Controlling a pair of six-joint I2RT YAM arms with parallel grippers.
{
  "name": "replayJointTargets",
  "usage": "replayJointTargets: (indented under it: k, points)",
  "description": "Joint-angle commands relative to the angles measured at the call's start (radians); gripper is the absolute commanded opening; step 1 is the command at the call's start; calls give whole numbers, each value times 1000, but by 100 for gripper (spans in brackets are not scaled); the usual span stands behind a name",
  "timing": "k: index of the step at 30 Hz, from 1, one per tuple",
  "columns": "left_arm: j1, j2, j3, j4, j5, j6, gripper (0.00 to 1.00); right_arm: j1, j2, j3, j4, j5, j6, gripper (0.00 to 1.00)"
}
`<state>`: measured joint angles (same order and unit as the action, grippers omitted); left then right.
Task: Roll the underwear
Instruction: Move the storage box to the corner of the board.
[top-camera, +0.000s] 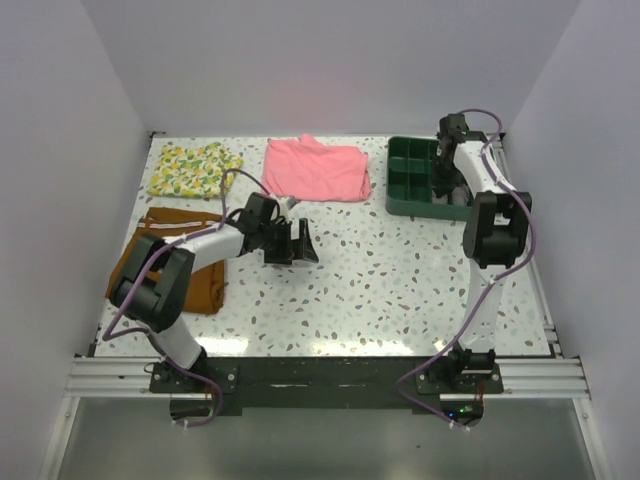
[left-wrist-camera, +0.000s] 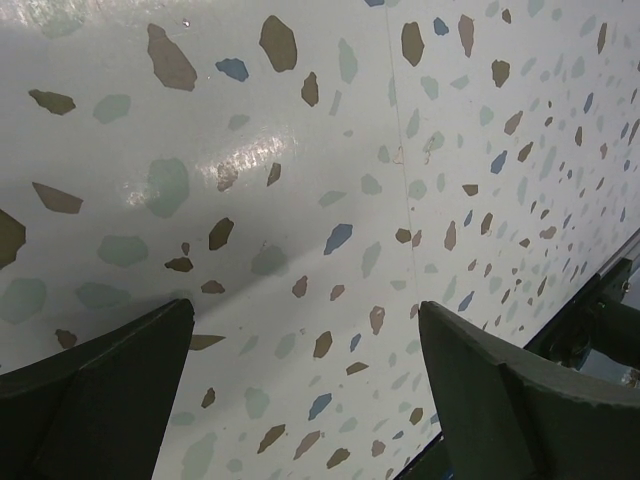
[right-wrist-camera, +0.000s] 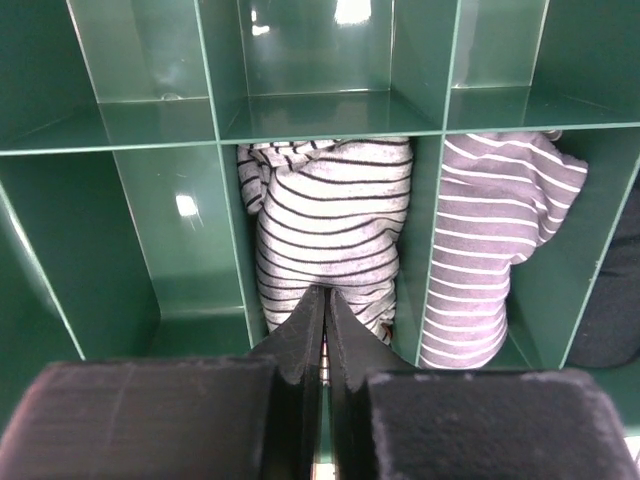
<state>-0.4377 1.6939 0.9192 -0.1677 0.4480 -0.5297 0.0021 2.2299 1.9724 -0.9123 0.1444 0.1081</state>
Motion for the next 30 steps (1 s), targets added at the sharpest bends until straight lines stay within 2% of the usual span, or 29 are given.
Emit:
replayJointTargets:
  k: [1,2,4,5,8,13,14,21,25,30]
  points:
    - [7,-92,27,-15,1,33,100,-1,-54,-38,7,34,-4,9]
    - [7,-108,39,-15,0,37,100,-1,-85,-73,88,24,-2,12]
    - [7,-149,59,-29,-23,48,100,1,-171,-142,154,9,10,25]
    - [7,-157,82,-50,-34,51,100,1,-190,-155,183,9,18,38]
    - [7,-163,128,-99,-58,60,100,1,-236,-181,210,36,34,51]
    - [7,-204,118,-108,-55,28,100,1,-357,-332,326,-35,56,56]
    - [7,-229,101,-110,-61,24,100,-1,-393,-354,351,-108,61,57]
    - [7,-284,63,-130,-103,14,100,1,-486,-503,291,-239,88,58]
    - [7,-298,70,-151,-129,20,100,1,-501,-576,299,-284,97,59]
    - [7,-304,87,-156,-158,19,100,1,-455,-577,294,-273,117,59]
